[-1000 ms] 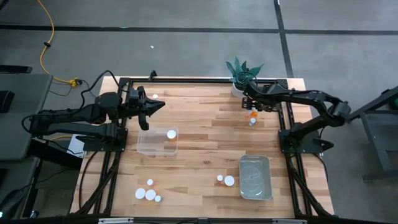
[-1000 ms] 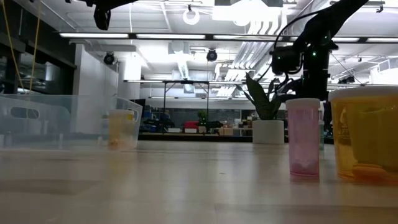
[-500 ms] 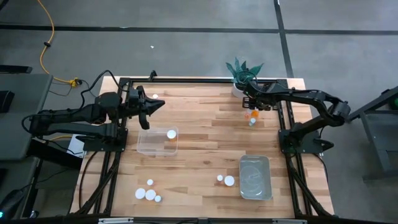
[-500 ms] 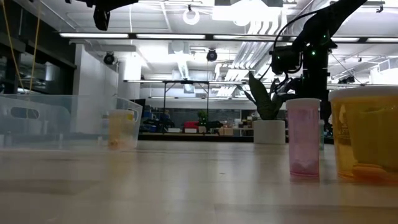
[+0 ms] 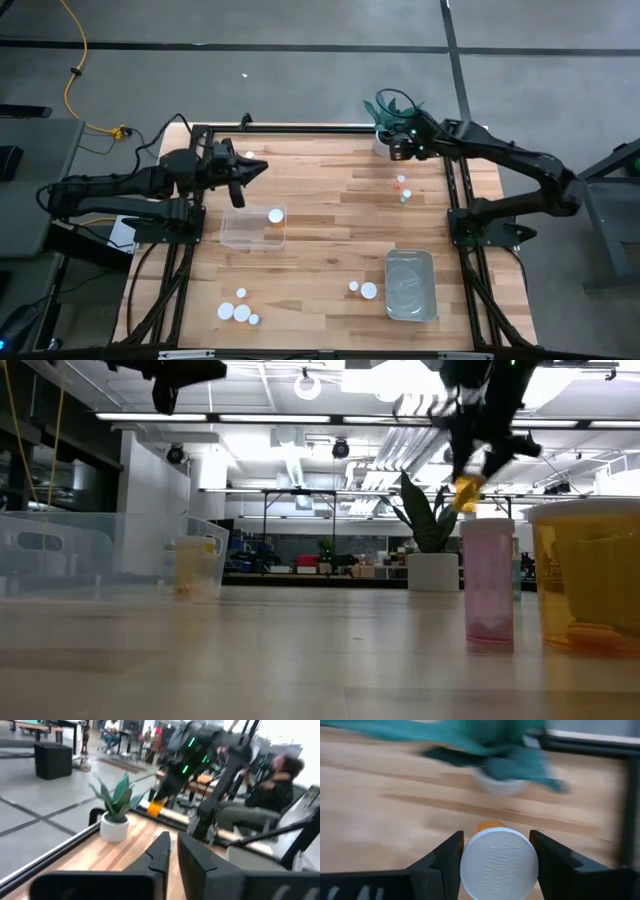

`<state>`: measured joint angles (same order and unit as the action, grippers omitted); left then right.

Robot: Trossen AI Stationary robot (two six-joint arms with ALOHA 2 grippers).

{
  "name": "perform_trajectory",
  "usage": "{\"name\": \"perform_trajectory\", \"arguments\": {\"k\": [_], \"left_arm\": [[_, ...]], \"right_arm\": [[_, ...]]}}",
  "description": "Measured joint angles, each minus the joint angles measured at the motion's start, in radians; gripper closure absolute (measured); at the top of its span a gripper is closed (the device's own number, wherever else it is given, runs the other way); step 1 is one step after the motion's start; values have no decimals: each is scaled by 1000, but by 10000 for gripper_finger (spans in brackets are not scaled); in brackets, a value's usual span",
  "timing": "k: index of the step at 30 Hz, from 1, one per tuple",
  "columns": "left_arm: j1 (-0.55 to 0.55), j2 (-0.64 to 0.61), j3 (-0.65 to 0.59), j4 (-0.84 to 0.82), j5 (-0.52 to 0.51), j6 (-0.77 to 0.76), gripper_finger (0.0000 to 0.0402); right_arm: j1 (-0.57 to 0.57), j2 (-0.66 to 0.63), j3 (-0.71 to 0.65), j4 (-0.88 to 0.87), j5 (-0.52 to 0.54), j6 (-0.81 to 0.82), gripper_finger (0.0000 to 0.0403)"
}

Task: Pick and place medicine bottles into bin by pill shape (circle, oval)
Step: Put the large orange pill bottle into the transparent bin

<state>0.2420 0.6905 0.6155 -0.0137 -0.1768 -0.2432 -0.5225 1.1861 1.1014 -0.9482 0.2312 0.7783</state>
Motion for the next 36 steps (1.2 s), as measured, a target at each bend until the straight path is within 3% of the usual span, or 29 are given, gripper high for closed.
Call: {"name": "perform_trajectory", "arguments": {"k": [9, 17, 26, 36], "left_arm": [[0, 163, 26, -23, 75, -2, 204], [0, 408, 175, -20, 113, 84, 95], [-4, 617, 320, -15, 181, 219, 71], [-45, 674, 341, 42, 193, 273, 72]], "right_arm": [[239, 7, -3, 316, -157, -10, 225], [377, 114, -3, 648, -214, -89, 225], [420, 217, -4, 827, -228, -126, 225], [421, 234, -4, 886, -242, -174, 225]]}}
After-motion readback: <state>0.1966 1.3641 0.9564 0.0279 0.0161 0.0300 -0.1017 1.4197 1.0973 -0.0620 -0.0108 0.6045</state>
